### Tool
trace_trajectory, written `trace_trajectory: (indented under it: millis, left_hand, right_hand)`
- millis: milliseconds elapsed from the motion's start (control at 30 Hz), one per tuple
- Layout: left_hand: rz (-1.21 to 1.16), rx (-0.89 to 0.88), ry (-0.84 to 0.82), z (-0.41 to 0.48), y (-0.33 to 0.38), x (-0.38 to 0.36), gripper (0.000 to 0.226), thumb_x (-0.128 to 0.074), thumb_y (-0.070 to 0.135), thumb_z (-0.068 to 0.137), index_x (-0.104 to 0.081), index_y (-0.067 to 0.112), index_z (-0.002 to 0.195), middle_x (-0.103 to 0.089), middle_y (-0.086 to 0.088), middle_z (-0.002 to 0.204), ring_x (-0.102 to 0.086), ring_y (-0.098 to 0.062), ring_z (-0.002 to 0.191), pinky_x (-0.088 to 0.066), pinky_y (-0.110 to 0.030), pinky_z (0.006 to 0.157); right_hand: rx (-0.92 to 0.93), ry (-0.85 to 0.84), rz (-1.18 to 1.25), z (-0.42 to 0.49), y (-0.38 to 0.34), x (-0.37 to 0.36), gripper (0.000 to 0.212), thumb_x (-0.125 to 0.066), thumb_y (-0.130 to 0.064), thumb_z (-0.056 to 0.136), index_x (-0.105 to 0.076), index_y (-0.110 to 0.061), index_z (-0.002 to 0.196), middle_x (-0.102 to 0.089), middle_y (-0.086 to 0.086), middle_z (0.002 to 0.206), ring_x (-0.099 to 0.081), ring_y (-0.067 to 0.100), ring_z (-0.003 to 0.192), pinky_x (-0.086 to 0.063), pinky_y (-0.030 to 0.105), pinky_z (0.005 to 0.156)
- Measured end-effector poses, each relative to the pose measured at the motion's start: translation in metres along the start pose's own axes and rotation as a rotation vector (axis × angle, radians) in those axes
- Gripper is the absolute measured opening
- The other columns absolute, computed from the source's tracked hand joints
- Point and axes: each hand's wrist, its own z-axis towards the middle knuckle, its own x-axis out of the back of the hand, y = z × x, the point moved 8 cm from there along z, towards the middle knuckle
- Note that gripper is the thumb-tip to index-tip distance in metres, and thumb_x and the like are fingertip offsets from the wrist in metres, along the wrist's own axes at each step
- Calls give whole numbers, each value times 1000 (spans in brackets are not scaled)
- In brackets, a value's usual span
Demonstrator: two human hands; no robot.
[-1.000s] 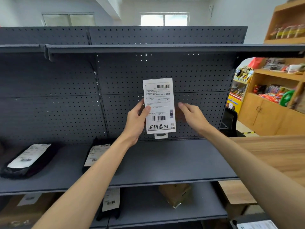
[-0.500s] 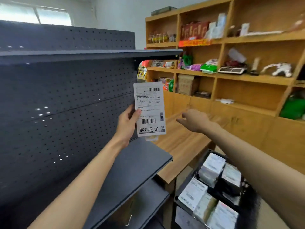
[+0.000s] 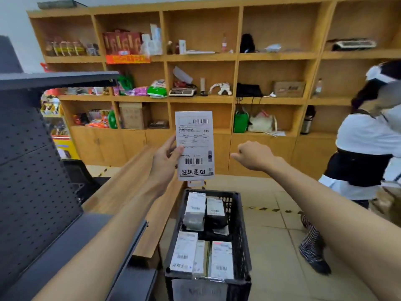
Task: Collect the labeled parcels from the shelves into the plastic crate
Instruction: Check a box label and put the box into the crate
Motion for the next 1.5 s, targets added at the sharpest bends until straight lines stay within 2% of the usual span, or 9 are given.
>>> trace_trajectory:
  millis: [167, 333, 767, 867, 1000, 1167, 1300, 1367, 1500]
  left_hand:
    - [-67, 29, -90, 4, -11, -31, 48, -50, 16, 106, -42, 23, 153, -71, 3, 123, -72, -12, 105, -63, -33, 77]
    - [-88, 71, -134, 13, -35, -56, 47, -50, 18, 106, -44, 26, 152, -72, 7, 121, -72, -11, 104, -62, -30, 76]
    - [-67, 197, -151, 106, -132, -111, 36, -48, 15, 106, -54, 29, 139, -75, 4, 115, -73, -16, 104, -63, -43, 81]
    - [-66, 279, -155, 116, -167, -125, 35, -48, 14, 107, -55, 28, 139, -75, 1, 115, -74, -20, 103, -63, -42, 79]
    - [-65, 386, -170, 119, -214, -138, 36, -47, 14, 107, -56, 24, 140, -76, 2, 114, -74, -15, 99, -63, -34, 74]
    - [-54, 517, -197, 106, -281, -147, 33, -46, 16, 108, -58, 22, 138, -76, 6, 113, -74, -10, 99, -61, -28, 70]
    - [-38, 669, -206, 68, -340, -144, 33, -46, 18, 108, -54, 24, 139, -75, 7, 112, -74, -9, 97, -62, -30, 72]
    - [-27, 750, -223, 42, -367, -142, 34, -47, 19, 108, -54, 22, 141, -74, 5, 115, -74, -11, 98, -62, -31, 74]
    - [-8, 904, -231, -13, -413, -140, 36, -45, 17, 108, -53, 21, 143, -75, 4, 111, -75, -8, 91, -60, -25, 68]
  right_hand:
    - [-82, 4, -8, -15, 31, -2, 44, -41, -51, 101, -49, -16, 76, -55, 3, 79, -54, 23, 73, -45, 35, 66]
    - [-96, -24, -13, -7, 50, -20, 38, -39, -51, 101, -51, -16, 94, -57, 5, 94, -54, 25, 84, -46, 36, 68]
    - [-113, -56, 141, 104, 95, -110, 37, -41, -46, 102, -53, -13, 90, -60, 5, 91, -56, 24, 83, -41, 34, 67]
    - [-151, -98, 316, 121, 96, -140, 40, -37, -43, 104, -52, -13, 83, -54, 1, 76, -53, 19, 69, -36, 30, 59]
    - [-238, -219, 764, 127, 82, -190, 46, -32, -41, 107, -47, -14, 73, -40, -3, 63, -38, 14, 55, -27, 28, 52]
    - [-342, -280, 994, 113, 67, -259, 28, -41, -27, 106, -56, -10, 89, -61, -5, 87, -51, 6, 68, -37, 10, 50]
    - [-481, -305, 1111, 84, 62, -336, 21, -45, -19, 104, -61, -5, 105, -67, 2, 113, -61, 6, 84, -45, 10, 57]
    - [-532, -358, 1110, 61, 56, -373, 24, -46, -22, 104, -62, -5, 110, -69, -1, 113, -65, 3, 85, -50, 11, 60]
    - [-638, -485, 1056, 9, 49, -434, 25, -46, -28, 104, -63, -11, 110, -71, -1, 113, -69, 9, 90, -58, 24, 72]
